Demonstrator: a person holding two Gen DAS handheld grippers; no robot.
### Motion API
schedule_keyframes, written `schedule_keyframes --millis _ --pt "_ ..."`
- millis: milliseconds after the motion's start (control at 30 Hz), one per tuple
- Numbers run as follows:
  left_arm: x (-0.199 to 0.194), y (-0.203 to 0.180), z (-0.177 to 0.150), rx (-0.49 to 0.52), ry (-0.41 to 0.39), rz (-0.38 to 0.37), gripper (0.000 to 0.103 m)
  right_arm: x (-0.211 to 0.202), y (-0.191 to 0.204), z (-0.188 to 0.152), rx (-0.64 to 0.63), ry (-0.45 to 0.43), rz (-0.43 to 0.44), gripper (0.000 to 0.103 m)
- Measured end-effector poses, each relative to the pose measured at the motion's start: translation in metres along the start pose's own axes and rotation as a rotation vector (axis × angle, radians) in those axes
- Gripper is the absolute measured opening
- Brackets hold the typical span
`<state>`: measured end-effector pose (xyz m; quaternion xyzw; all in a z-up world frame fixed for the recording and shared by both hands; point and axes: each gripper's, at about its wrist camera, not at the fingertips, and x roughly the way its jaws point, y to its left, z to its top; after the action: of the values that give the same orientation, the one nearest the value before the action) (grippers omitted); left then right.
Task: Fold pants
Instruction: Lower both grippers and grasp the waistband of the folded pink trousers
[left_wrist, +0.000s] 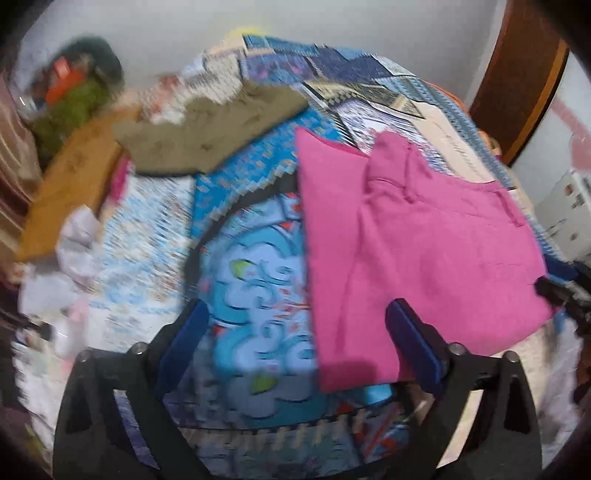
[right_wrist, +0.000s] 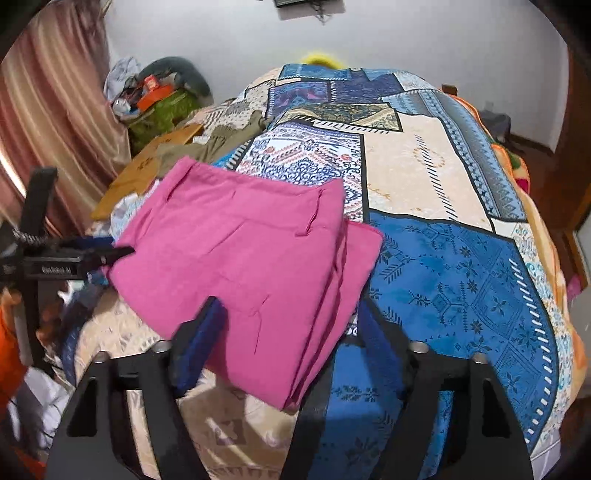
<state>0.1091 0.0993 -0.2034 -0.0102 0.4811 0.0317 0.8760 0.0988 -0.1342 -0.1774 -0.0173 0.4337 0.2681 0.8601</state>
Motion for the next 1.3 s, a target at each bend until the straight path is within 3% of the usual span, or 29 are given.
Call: schedule_keyframes --millis 67,167,300,367,633,700,833,967,1067,1300 --pt "-0.001 0.003 -0.004 0.024 -0.001 0.057 0.085 0.005 0.0 -0.001 -0.015 0.011 -0.011 0.045" --pt "-0.001 0.009 -0.005 0.035 0.021 0.028 0.083 0.007 -0.003 -0.001 -0.029 0.01 -0.047 0.037" --pt "-0.016 0.001 0.012 0.081 -0.038 0.029 0.083 0.007 -0.01 0.004 -0.03 0.01 -0.107 0.027" --pt "-0.026 -0.004 0.027 0.087 -0.075 -0.015 0.083 0.002 -0.016 0.008 -0.009 0.005 -0.107 0.027" --pt "-0.017 -0.045 0.073 0.141 -0.089 -0.133 0.083 -0.002 -0.04 0.036 0.063 -0.028 -0.061 0.027" --pt "-0.009 -0.052 0.078 0.156 -0.083 -0.153 0.078 0.006 -0.042 0.041 0.066 -0.021 -0.051 0.027" --pt "0.018 -0.066 0.086 0.178 -0.033 -0.149 0.055 0.024 -0.039 0.048 0.022 -0.014 -0.048 0.027" --pt "0.039 -0.066 0.088 0.149 0.023 -0.207 0.034 0.036 -0.042 0.055 0.019 -0.008 -0.025 0.027" --pt "0.039 -0.069 0.086 0.159 0.003 -0.205 0.03 0.043 -0.042 0.058 -0.005 -0.003 -0.018 0.027" --pt "0.034 -0.077 0.082 0.232 -0.051 -0.126 0.025 0.042 -0.027 0.054 -0.144 -0.048 -0.093 0.011"
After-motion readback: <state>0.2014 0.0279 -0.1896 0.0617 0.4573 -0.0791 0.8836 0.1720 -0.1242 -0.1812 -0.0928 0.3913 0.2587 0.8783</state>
